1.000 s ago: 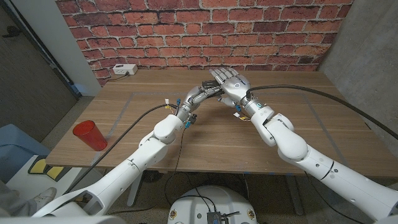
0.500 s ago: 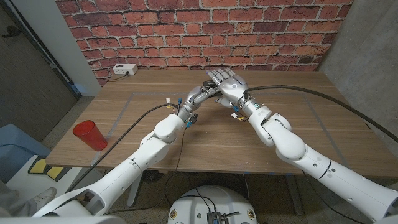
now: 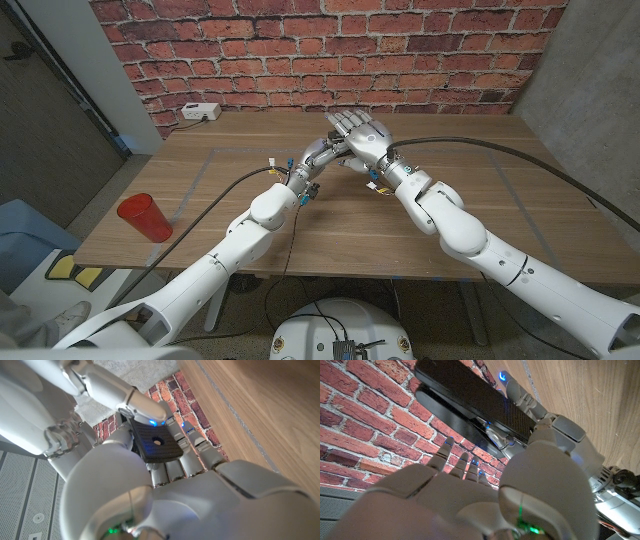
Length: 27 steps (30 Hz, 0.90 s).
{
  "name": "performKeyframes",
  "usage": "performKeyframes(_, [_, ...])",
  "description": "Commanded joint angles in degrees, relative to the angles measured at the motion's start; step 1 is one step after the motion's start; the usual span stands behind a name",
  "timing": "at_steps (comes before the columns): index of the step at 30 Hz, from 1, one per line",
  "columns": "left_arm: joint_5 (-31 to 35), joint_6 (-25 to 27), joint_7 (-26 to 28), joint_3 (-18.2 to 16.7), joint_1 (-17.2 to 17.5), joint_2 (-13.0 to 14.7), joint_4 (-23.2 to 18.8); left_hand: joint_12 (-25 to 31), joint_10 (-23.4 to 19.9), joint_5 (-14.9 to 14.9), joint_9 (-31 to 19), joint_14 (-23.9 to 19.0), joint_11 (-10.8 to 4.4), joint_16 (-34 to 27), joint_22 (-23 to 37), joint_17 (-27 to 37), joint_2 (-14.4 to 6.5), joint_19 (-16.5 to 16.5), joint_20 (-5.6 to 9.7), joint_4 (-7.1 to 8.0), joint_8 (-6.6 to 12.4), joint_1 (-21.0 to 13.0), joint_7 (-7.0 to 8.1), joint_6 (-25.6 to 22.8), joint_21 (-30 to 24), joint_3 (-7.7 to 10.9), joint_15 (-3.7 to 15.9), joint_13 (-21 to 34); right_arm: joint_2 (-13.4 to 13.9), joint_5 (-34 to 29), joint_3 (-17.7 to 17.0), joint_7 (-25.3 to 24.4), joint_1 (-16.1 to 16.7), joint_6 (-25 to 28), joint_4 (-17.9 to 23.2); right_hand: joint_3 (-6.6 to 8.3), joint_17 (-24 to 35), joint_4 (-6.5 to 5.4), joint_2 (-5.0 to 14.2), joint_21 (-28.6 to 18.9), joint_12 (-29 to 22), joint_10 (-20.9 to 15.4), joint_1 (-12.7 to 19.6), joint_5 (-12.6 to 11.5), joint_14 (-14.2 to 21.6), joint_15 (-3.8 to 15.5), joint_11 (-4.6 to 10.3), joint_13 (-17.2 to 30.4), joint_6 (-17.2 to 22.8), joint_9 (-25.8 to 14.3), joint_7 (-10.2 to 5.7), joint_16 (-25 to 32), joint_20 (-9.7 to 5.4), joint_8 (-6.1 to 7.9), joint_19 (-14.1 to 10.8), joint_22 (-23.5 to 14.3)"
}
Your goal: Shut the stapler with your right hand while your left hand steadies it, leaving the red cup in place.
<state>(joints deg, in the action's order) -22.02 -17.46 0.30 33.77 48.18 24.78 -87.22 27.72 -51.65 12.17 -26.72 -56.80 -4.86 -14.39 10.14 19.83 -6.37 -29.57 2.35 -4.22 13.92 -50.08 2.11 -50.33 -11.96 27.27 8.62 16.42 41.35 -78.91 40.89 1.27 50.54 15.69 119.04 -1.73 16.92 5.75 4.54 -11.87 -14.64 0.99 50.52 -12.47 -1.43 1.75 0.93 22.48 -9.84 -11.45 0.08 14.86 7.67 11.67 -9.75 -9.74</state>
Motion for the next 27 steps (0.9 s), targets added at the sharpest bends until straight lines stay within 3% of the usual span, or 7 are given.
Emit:
performKeyframes(1, [0.2,0.3,0.2,0.1,0.5,0.3,-0.9,2.1,-7.6,-0.1,-0.2,-0.4,-7.06,0.1,0.1,0.2,-3.7,0.4,0.05,0.26,-0.14,-3.2,0.11,-0.5,0.3,0.31,4.65,27.6,-0.2,0.0,0.2,-0.4,-0.7,-0.1,-0.6,0.38,0.2,0.36,0.69,0.2,-0.5,-0.6,0.5,0.2,0.6,2.82,0.22,0.5,-3.7,-0.2,-0.31,0.4,-0.30,0.07,-0.4,-0.2])
performKeyframes(6, [0.2,0.4,0.2,0.1,0.5,0.4,-1.0,2.0,-7.6,-0.1,-0.2,-0.4,-7.06,0.1,0.1,0.2,-3.7,0.4,0.04,0.27,-0.19,-3.2,0.10,-0.5,0.3,0.30,4.68,27.5,-0.1,0.9,0.1,-1.5,-0.5,-0.3,-0.8,1.04,0.4,0.91,1.28,0.3,-1.2,-2.1,1.5,0.2,0.8,3.17,1.16,0.9,-3.9,-0.2,-0.43,0.7,-0.60,0.12,-0.6,-0.2])
performKeyframes(9, [0.1,0.5,0.2,0.1,0.5,0.3,-1.1,2.0,-7.7,-0.1,-0.2,-0.4,-7.07,0.2,0.1,0.2,-3.6,0.4,0.03,0.30,-0.16,-3.1,0.22,-0.6,0.3,0.31,4.64,27.6,0.1,1.9,-0.1,-3.0,-0.1,-0.5,-0.9,1.52,0.6,1.30,1.60,0.3,-2.3,-4.7,2.2,0.6,1.4,4.00,2.80,1.5,-3.4,-0.1,-0.97,1.1,-1.03,0.41,-1.2,-0.2])
performKeyframes(11, [0.2,0.5,0.2,0.1,0.5,0.3,-1.1,2.0,-7.6,-0.1,-0.3,-0.4,-7.07,0.2,0.1,0.2,-3.6,0.5,0.05,0.30,-0.14,-3.1,0.18,-0.7,0.3,0.33,4.64,27.6,0.1,2.6,-0.3,-3.5,0.1,-0.5,-0.8,1.78,0.8,1.37,1.84,0.3,-3.0,-6.2,2.4,0.9,1.9,4.72,5.37,2.1,-2.5,-0.1,-2.42,1.5,-1.39,0.76,-1.6,-0.2])
performKeyframes(14, [0.1,0.5,0.1,0.2,0.4,0.3,-0.9,2.0,-7.6,-0.1,-0.3,-0.4,-7.08,0.2,0.1,0.3,-3.7,0.5,0.03,0.26,-0.24,-3.2,0.22,-0.5,0.3,0.36,4.72,27.6,0.3,3.4,-0.4,-5.1,0.4,-0.8,-1.0,1.96,1.1,1.31,2.04,0.3,-4.1,-9.0,2.3,1.2,2.6,5.85,7.53,2.7,-1.1,-0.1,-4.63,2.1,-1.97,1.23,-2.0,-0.2])
performKeyframes(16, [0.1,0.5,0.1,0.2,0.4,0.2,-0.9,2.0,-7.8,-0.1,-0.2,-0.5,-7.04,0.1,0.1,0.3,-3.7,0.5,0.02,0.26,-0.26,-3.2,0.14,-0.6,0.3,0.33,4.67,27.6,0.4,4.0,-0.5,-6.5,0.6,-1.0,-1.3,2.19,1.2,1.44,2.19,0.3,-4.6,-10.6,2.5,1.3,2.9,6.26,8.85,3.0,-0.4,0.0,-5.21,2.4,-2.26,1.42,-2.4,-0.2])
performKeyframes(27, [0.1,0.4,0.2,0.2,0.5,0.1,-0.8,1.9,-8.1,-0.1,-0.2,-0.6,-6.99,0.2,0.1,0.4,-3.6,0.5,0.02,0.37,-0.36,-3.1,0.18,-0.7,0.3,0.34,4.62,27.2,0.3,3.9,-0.1,-7.0,0.8,-0.2,-1.3,2.45,1.4,1.55,2.22,0.3,-5.8,-14.1,2.7,1.5,3.6,7.21,10.13,3.6,0.4,0.1,-6.08,3.0,-2.74,1.47,-3.1,-0.2])
